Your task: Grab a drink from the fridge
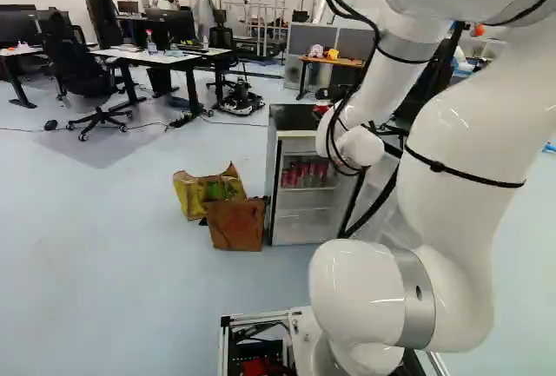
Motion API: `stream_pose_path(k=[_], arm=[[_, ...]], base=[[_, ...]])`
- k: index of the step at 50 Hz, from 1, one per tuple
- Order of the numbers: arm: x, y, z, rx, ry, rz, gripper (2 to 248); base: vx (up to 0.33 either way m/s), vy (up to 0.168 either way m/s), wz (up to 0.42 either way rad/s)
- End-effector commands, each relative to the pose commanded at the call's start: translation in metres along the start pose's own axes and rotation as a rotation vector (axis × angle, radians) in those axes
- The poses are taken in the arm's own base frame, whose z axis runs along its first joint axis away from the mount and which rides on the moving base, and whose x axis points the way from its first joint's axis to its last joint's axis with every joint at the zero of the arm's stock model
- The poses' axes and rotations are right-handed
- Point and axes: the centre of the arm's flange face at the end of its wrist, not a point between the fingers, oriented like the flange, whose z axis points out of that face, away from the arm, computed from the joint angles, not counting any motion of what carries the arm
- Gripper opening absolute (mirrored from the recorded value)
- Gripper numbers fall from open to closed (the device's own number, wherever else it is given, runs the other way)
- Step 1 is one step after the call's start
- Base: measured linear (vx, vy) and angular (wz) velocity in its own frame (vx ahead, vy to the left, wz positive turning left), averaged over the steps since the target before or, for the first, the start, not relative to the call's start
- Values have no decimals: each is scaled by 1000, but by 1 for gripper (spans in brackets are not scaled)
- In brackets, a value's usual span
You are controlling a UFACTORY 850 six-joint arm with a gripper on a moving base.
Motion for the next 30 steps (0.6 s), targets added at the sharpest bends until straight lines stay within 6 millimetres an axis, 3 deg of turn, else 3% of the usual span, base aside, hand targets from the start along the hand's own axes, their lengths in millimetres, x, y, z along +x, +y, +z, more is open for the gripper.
stream_pose_path(k=[30], arm=[[-1,-3,40,-23,-41,26,92]], base=[[0,0,0]])
